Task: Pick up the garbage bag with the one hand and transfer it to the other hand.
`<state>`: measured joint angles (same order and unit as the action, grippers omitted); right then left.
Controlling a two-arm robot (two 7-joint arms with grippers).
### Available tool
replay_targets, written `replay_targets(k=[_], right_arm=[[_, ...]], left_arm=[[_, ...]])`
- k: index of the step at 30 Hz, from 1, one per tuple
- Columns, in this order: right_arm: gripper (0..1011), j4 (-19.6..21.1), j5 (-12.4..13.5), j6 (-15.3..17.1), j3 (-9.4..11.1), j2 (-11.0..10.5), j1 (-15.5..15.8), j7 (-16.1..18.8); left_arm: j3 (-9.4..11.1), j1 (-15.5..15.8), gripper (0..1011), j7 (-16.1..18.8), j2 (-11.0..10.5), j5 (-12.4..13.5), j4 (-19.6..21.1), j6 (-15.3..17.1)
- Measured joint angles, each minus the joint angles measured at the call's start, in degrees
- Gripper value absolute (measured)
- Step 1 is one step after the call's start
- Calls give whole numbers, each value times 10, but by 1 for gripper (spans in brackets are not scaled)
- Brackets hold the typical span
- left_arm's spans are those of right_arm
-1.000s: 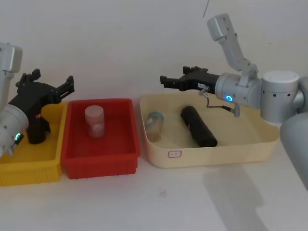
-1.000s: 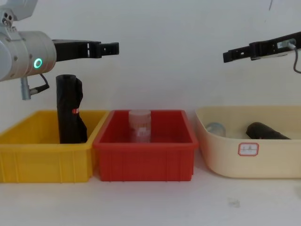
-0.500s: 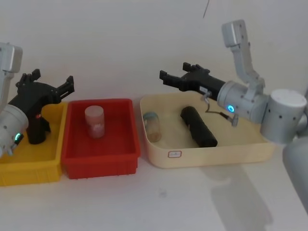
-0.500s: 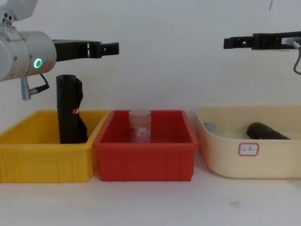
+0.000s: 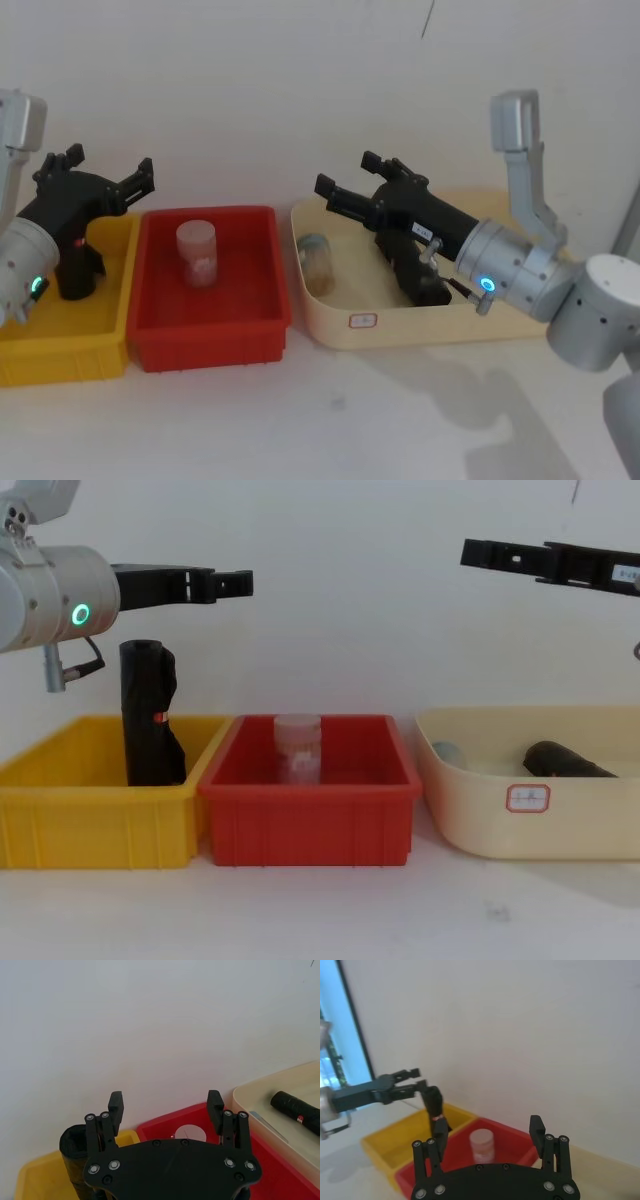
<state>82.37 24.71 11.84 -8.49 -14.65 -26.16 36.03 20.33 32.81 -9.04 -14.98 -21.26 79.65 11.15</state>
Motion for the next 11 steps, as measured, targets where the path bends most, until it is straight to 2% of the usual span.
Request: replay_targets(k=[11], right_arm=[[1001, 44, 21, -25, 4, -2, 46, 22]], left_arm=[[0, 0, 1001, 0, 0, 0, 0, 0]])
